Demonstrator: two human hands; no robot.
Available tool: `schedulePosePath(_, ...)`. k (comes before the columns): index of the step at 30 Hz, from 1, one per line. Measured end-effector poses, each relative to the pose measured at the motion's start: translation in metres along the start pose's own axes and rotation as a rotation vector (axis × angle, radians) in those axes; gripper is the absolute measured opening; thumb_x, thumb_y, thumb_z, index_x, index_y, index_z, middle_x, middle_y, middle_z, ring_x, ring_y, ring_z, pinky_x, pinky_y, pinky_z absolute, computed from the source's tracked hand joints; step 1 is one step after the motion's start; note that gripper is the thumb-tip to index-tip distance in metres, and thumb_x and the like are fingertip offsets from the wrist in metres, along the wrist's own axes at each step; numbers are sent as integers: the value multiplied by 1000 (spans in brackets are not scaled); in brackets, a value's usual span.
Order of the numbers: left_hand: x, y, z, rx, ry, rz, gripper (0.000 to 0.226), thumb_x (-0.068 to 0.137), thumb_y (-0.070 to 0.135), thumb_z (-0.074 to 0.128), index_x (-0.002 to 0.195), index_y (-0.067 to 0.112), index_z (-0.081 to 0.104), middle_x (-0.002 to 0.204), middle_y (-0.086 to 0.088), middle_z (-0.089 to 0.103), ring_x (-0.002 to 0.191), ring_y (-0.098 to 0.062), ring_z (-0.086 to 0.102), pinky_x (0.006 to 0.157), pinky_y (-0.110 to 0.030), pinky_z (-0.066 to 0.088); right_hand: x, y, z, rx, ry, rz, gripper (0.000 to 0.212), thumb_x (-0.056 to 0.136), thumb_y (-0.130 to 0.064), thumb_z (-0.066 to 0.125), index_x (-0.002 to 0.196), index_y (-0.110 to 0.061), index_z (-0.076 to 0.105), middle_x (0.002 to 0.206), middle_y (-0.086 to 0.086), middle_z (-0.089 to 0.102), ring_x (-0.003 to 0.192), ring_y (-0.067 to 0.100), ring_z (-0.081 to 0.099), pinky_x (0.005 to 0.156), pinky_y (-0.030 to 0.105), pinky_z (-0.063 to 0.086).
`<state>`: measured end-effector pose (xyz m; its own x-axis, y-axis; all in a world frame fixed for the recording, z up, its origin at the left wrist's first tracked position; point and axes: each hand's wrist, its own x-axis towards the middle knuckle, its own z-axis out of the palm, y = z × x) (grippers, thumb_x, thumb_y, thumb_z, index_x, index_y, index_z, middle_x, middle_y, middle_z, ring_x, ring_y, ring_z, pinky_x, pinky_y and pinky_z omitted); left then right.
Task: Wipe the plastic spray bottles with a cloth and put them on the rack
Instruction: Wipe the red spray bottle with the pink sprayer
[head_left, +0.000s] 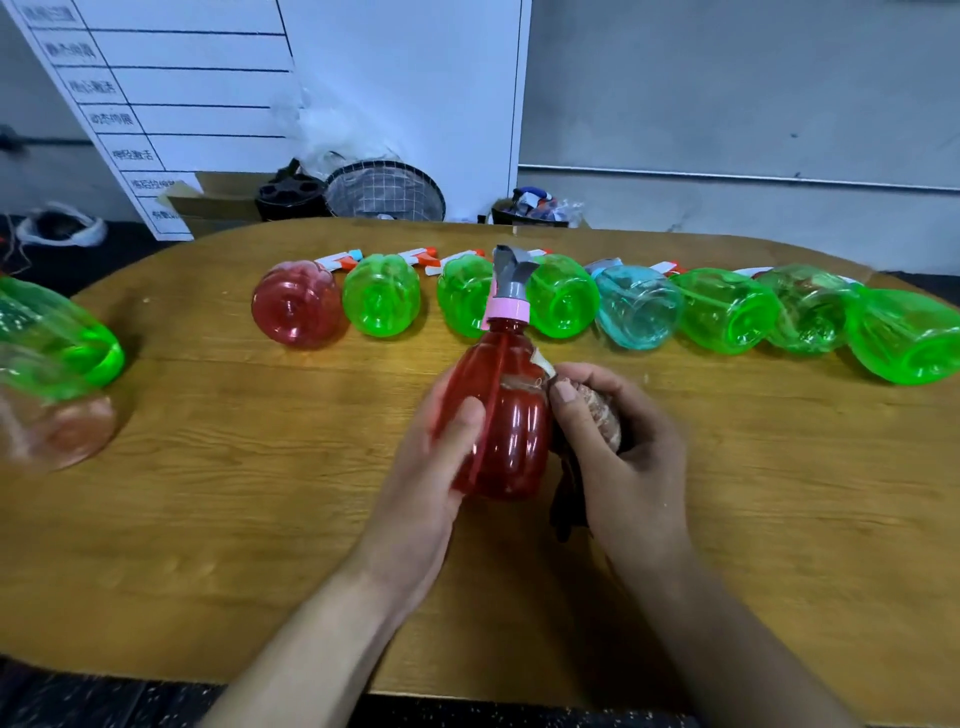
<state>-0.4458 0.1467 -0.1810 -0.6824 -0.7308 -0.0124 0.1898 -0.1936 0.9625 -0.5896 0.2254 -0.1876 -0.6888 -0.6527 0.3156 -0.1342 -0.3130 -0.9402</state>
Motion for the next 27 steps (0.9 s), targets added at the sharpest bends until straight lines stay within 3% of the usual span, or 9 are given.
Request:
schedulePosePath(3,0,-1,0,76,21,24,68,79,59,82,141,41,61,137,4,70,130,-15,65,105,-39,52,-1,-1,0,5,1,-12,16,94,-18,72,109,-13,76,103,6,76,95,25,73,82,42,60)
schedulePosePath(7,2,-2,2,46,20,41,62,87,51,73,146,38,56,138,5,70,131,-16,65,108,-41,51,2,-2,-4,81,38,29,16,95,-20,74,110,-16,74,111,10,75,102,32,72,85,44,60)
schedulePosePath(11,3,-6,3,19,18,16,57,96,46,60,151,34,52,142,1,68,136,-20,62,116,-56,45,3,-2,-6,129,56,71,19,91,-20,72,109,-15,67,110,19,70,89,30,69,73,40,60)
schedulePosePath(14,2,-8,5,72,-1,24,59,93,49,71,149,38,54,141,5,69,134,-15,63,112,-43,49,3,-3,-4,70,18,2,13,94,-17,73,104,-12,67,103,12,71,88,29,68,76,39,59)
schedulePosePath(16,2,-9,3,83,21,37,57,90,41,77,145,36,59,137,5,71,133,-14,64,108,-33,52,2,-4,-2,47,-16,-36,13,95,-14,74,104,-8,67,99,2,71,87,19,68,75,28,57)
schedulePosePath(18,3,-9,1,70,42,49,58,87,41,79,142,37,62,136,3,72,133,-16,64,112,-39,49,2,-3,-2,30,-29,-43,14,95,-14,73,105,-6,67,99,3,70,88,19,67,75,30,57)
schedulePosePath(21,5,-9,-1,33,63,55,61,91,40,70,149,38,52,139,4,70,134,-17,64,115,-51,46,4,-1,-4,31,12,-17,12,93,-18,72,104,-12,70,101,10,71,91,30,68,78,43,59)
schedulePosePath(24,5,-11,1,0,46,41,52,95,36,53,146,44,51,137,7,71,131,-16,66,103,-40,56,4,-3,-4,37,9,3,6,95,-17,75,100,-15,74,98,5,73,87,25,69,75,37,59)
schedulePosePath(27,6,-13,1,24,30,37,51,95,38,56,145,45,51,137,9,70,131,-14,65,100,-36,55,2,-6,-3,-1,1,-30,11,92,-15,72,102,-11,76,99,4,74,89,22,71,77,33,59)
